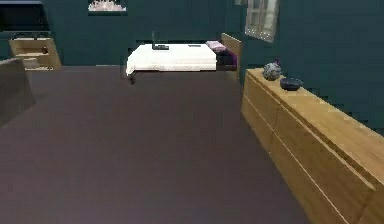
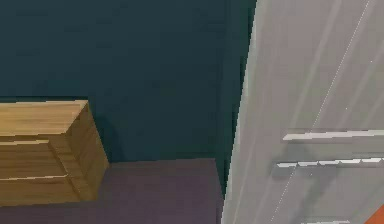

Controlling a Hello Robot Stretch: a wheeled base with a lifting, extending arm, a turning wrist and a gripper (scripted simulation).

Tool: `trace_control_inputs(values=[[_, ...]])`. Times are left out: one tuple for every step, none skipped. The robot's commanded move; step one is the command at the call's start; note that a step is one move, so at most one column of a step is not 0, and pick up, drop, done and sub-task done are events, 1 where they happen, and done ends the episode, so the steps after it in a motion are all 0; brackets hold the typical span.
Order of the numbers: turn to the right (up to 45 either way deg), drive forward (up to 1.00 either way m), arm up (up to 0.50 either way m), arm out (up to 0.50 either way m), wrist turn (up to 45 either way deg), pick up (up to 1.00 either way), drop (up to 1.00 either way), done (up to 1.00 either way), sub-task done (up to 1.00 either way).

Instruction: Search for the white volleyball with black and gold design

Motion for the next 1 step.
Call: trace_control_inputs(values=[[6.0, 0.0, 0.0, 0.0, 0.0, 0.0, 0.0, 0.0, 0.0]])
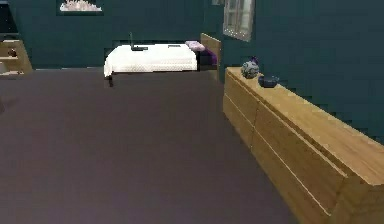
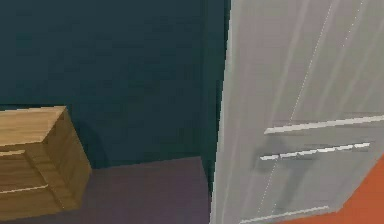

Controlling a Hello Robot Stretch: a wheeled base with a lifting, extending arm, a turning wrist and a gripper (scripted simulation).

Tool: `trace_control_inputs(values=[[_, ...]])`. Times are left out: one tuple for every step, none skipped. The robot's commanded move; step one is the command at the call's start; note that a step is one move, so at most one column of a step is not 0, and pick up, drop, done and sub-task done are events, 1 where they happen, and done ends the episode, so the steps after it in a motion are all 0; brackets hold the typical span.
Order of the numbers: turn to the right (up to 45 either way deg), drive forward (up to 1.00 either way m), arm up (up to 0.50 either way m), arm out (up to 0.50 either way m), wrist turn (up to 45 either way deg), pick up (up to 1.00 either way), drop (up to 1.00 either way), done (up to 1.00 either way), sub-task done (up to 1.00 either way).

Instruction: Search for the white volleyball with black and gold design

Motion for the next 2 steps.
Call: trace_control_inputs(values=[[0.0, 0.15, 0.0, 0.0, 0.0, 0.0, 0.0, 0.0, 0.0], [6.0, 0.0, 0.0, 0.0, 0.0, 0.0, 0.0, 0.0, 0.0]])
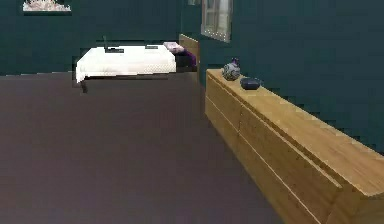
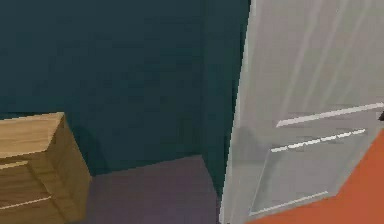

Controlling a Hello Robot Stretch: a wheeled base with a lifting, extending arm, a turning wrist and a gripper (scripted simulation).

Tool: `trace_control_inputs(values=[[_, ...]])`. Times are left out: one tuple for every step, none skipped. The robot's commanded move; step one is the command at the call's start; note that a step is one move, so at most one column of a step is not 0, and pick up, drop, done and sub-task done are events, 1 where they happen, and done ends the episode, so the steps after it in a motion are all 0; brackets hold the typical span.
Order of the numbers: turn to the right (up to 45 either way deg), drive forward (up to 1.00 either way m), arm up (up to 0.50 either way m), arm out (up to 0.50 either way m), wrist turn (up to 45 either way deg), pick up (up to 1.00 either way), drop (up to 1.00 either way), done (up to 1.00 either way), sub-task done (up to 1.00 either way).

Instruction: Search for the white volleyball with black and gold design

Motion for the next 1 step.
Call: trace_control_inputs(values=[[0.0, 1.0, 0.0, 0.0, 0.0, 0.0, 0.0, 0.0, 0.0]])
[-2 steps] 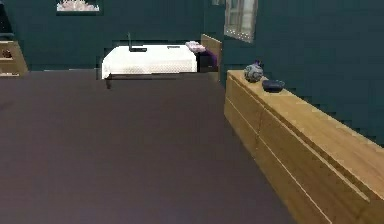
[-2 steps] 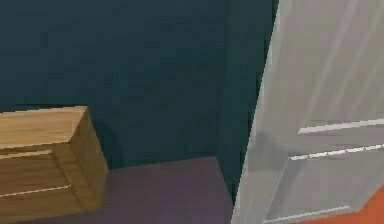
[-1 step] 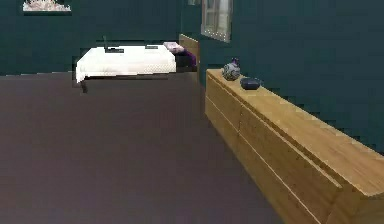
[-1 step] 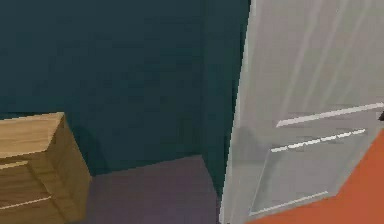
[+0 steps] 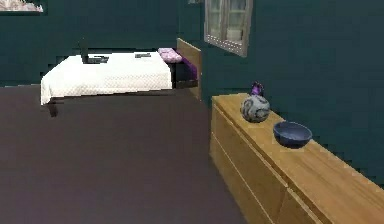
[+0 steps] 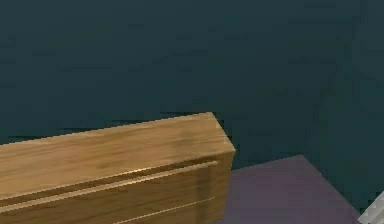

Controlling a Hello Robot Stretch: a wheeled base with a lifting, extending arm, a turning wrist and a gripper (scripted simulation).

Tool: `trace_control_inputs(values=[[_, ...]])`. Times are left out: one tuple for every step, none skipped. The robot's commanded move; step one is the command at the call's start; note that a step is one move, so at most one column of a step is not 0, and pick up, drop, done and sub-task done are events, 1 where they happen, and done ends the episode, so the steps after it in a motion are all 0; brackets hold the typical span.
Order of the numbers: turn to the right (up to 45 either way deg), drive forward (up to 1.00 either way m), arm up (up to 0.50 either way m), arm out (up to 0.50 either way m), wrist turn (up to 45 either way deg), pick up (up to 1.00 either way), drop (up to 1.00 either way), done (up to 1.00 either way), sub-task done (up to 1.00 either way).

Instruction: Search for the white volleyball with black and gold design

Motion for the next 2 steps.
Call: trace_control_inputs(values=[[3.0, 0.0, 0.0, 0.0, 0.0, 0.0, 0.0, 0.0, 0.0], [0.0, 0.4, 0.0, 0.0, 0.0, 0.0, 0.0, 0.0, 0.0]])
